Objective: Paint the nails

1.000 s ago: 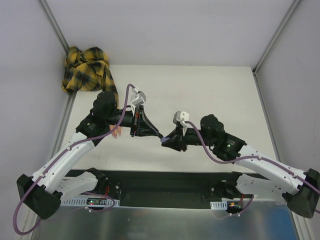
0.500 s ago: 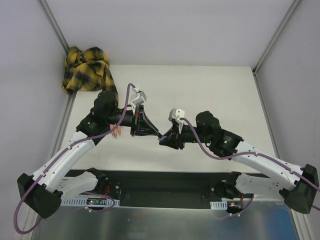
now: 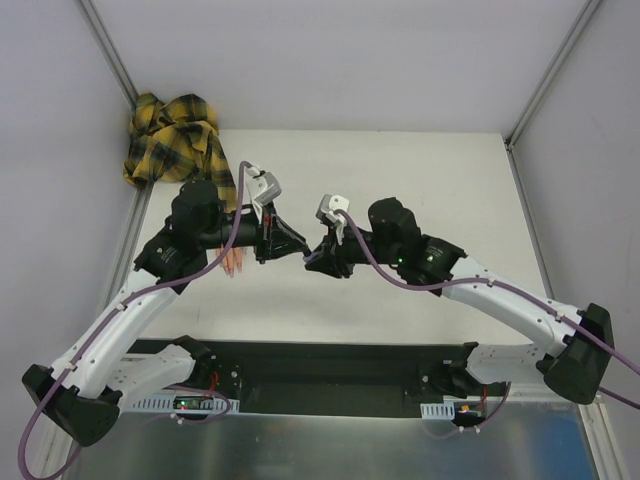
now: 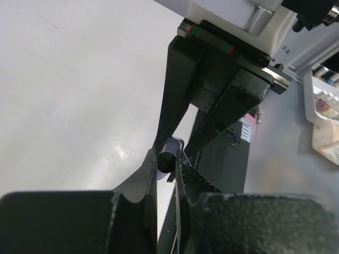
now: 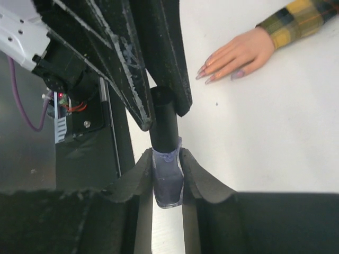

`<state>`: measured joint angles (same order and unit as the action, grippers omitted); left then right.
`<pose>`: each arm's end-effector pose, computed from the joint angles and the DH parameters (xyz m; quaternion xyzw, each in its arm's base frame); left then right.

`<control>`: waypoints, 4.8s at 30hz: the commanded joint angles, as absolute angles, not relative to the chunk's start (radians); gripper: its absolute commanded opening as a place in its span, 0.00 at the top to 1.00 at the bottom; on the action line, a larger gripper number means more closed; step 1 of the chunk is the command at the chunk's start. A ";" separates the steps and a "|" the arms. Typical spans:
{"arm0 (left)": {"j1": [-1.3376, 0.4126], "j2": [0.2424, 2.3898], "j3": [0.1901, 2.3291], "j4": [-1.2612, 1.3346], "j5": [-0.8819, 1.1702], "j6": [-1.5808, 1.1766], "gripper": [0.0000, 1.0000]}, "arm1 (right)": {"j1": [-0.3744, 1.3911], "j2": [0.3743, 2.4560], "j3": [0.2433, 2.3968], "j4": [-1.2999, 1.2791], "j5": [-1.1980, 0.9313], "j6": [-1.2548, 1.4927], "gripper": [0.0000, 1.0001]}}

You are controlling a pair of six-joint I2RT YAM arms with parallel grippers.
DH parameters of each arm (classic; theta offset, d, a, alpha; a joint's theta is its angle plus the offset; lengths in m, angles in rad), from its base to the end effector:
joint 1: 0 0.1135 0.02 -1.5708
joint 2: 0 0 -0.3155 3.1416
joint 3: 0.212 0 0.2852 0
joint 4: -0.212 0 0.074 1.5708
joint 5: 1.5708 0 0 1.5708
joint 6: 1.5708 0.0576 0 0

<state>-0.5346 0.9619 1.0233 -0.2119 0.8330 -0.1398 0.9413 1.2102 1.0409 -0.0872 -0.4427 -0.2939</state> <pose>0.1724 -0.1516 0.4324 0.3946 0.6282 -0.4867 0.4611 0.1658 0.2696 0.3889 -0.5566 0.5521 0.3544 0.5097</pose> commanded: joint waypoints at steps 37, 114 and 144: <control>-0.680 0.910 1.026 -0.118 0.451 -0.301 1.00 | 0.933 1.114 0.931 0.716 -0.241 -0.138 1.00; -0.844 0.727 0.888 0.160 0.753 -0.198 1.00 | 0.851 1.190 0.963 1.024 -1.054 0.264 1.00; -0.815 0.969 1.239 -0.164 -0.228 -0.417 0.45 | 0.900 1.209 1.129 0.155 -0.075 -0.196 1.00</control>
<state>-0.8227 0.9504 1.2316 -0.1780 -0.1116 -0.3561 0.8845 1.2335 1.0748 0.1684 -0.2264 -0.1459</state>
